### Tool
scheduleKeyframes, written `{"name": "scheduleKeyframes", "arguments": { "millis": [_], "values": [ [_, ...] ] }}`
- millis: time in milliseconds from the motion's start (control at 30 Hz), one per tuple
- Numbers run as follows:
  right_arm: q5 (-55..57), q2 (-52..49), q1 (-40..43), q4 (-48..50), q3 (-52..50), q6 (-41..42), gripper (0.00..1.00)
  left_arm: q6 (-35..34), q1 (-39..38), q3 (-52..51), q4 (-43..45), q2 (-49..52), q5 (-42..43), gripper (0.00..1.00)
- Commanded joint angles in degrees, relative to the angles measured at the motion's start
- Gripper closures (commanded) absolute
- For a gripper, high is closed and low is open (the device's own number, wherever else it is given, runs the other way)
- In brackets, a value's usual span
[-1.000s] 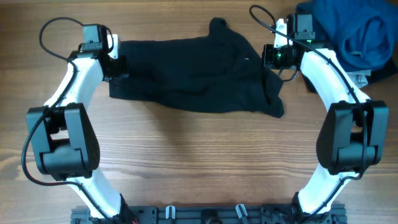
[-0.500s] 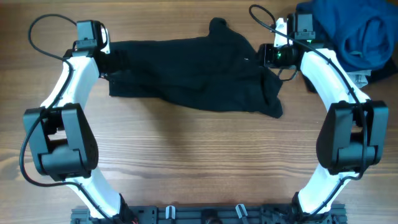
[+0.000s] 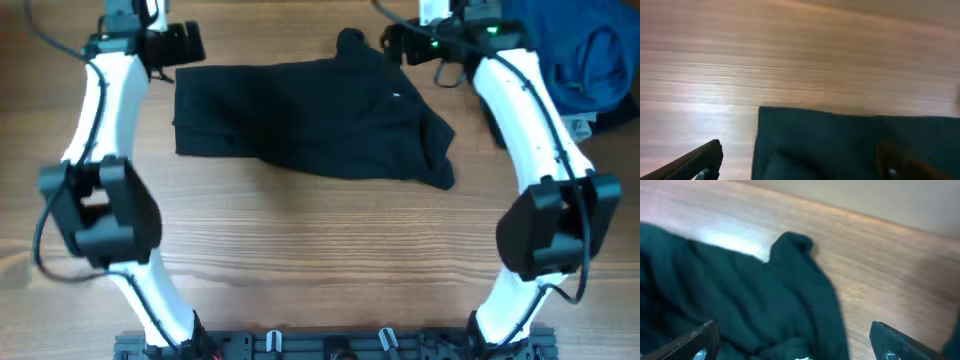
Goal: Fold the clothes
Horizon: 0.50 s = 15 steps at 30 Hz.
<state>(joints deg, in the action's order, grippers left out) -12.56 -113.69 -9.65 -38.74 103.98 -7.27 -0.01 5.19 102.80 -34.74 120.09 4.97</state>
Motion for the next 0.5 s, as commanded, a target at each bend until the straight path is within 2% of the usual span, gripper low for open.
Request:
{"name": "scheduleKeyframes", "arguments": {
  "millis": [0,200,367,400,467],
  "values": [
    [0.61,-1.18,-1.92,0.39,0.57,-0.92,0.04,3.13,-0.63,0.17,3.3,5.55,1.4,0.03],
    [0.76,-1.2,-3.41,-0.37,0.57,-0.9,0.04,4.09,-0.63,0.17,10.05,12.9,1.42,0.05],
    [0.74,-1.2,-3.63,-0.81,0.57,-0.92,0.04,4.11,-0.63,0.17,12.0,16.87,1.4,0.15],
    [0.72,-1.2,-3.65,-0.74,0.57,-0.87,0.04,4.09,-0.63,0.17,12.33,16.87,1.4,0.19],
    [0.52,-1.2,-3.72,-0.94,0.55,-0.87,0.06,4.04,-0.63,0.17,13.42,17.64,1.4,0.45]
  ]
}}
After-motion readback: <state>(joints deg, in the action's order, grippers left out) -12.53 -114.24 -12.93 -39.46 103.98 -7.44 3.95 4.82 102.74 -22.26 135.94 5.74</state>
